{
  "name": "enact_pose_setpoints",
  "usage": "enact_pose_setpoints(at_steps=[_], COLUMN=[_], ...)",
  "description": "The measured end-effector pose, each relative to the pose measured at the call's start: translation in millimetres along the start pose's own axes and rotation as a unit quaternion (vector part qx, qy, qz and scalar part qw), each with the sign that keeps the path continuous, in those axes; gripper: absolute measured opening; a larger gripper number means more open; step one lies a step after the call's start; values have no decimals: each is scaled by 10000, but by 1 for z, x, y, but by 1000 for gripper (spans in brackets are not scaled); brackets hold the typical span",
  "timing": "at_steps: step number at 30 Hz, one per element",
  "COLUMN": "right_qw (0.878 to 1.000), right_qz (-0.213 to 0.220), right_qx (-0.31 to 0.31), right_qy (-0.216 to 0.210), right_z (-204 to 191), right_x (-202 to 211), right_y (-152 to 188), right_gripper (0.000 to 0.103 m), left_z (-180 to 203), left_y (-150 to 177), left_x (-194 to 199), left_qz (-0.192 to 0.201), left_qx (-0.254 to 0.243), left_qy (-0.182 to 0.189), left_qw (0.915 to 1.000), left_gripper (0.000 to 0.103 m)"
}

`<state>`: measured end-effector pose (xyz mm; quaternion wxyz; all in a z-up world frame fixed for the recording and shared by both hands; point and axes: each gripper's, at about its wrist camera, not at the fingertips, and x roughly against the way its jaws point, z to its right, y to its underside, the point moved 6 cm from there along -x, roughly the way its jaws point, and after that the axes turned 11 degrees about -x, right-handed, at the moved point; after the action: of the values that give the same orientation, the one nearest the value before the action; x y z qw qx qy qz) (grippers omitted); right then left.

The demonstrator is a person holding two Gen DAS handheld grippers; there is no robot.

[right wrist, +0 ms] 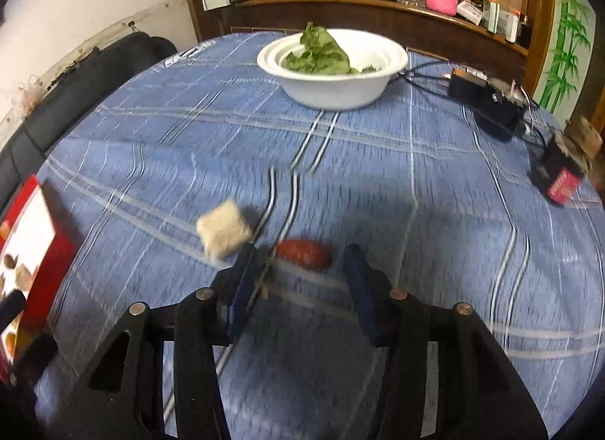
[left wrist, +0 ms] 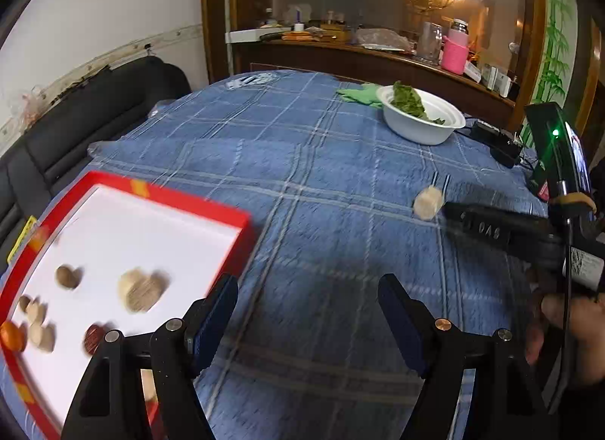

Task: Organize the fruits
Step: 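Move both open tools back to the last date and beige cube, then grasp the last red date with the right tool while the left tool grasps the beige cube, then carry the red date and beige cube in both tools over the red box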

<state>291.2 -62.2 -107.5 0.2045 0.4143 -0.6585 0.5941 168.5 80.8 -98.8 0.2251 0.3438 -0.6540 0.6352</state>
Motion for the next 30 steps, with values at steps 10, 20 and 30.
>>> enact_pose_setpoints(at_steps=[10, 20, 30], right_qw=[9998, 9986, 9983], right_qz=[-24, 80, 185], right_qx=[-205, -510, -413], right_qy=[-77, -79, -363], right_z=[37, 78, 48], right_x=[27, 70, 98], right_y=[22, 56, 80], right_gripper=[29, 29, 29], left_z=[78, 108, 86], left_y=[-60, -75, -23], left_x=[-46, -93, -18], left_qz=[219, -305, -156], left_qx=[-377, -819, -943], left_qy=[397, 329, 335], left_qw=[9983, 9956, 9949], left_gripper=[75, 31, 31])
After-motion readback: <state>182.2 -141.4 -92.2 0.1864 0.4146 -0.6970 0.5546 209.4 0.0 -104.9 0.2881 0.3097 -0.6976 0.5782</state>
